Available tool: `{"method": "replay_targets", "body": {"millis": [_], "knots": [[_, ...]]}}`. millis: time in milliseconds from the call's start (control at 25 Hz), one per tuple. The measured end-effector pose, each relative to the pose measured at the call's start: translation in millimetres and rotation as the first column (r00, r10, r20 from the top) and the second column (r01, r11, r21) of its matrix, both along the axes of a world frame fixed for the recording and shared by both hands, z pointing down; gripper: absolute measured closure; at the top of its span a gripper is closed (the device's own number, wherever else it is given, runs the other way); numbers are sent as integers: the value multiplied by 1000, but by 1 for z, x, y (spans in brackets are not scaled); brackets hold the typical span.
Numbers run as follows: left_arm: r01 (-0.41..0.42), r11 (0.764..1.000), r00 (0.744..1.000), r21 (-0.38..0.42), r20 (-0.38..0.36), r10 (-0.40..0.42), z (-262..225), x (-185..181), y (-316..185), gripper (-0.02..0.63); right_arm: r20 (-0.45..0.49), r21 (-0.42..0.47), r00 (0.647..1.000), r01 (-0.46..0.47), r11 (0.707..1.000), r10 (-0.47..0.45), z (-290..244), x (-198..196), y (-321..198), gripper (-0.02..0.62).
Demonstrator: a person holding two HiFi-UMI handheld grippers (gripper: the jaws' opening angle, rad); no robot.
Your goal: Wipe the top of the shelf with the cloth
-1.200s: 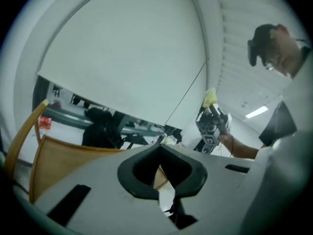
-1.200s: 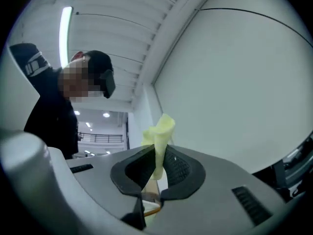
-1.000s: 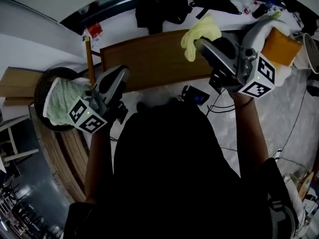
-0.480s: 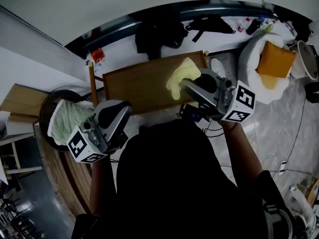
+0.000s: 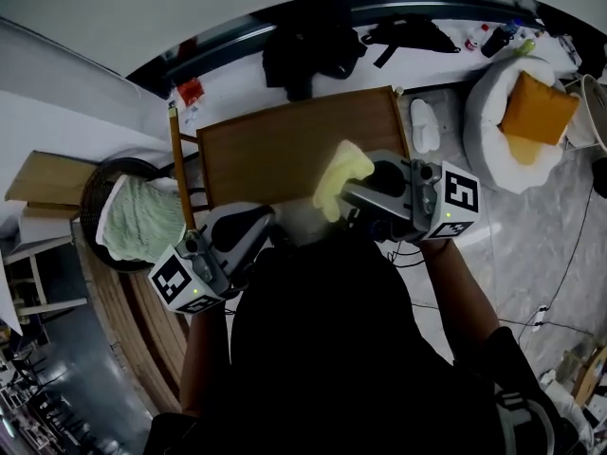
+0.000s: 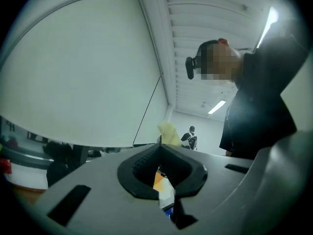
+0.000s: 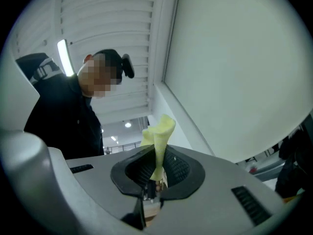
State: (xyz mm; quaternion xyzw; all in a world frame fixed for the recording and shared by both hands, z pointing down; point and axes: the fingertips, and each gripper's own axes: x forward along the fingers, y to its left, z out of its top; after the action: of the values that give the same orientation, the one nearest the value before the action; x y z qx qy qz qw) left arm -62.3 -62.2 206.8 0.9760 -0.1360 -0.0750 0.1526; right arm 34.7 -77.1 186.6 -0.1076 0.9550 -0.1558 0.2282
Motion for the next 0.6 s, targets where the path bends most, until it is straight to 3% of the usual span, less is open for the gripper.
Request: {"method": "replay_targets", "body": {"millis": [120, 400, 600], "knots": [[11, 1000, 1000, -25, 17, -11, 5, 1, 4, 595, 71, -23, 997, -3, 1000, 4, -3, 13, -3, 548], [-3, 997, 995, -76, 95, 10, 29, -5, 18, 595, 13, -32, 1000, -16, 999, 17, 14, 6, 12, 548], [-44, 996, 997, -83, 55, 48, 26, -14, 43, 595, -58, -28, 997, -58, 998, 56, 17, -11, 48, 548]]}}
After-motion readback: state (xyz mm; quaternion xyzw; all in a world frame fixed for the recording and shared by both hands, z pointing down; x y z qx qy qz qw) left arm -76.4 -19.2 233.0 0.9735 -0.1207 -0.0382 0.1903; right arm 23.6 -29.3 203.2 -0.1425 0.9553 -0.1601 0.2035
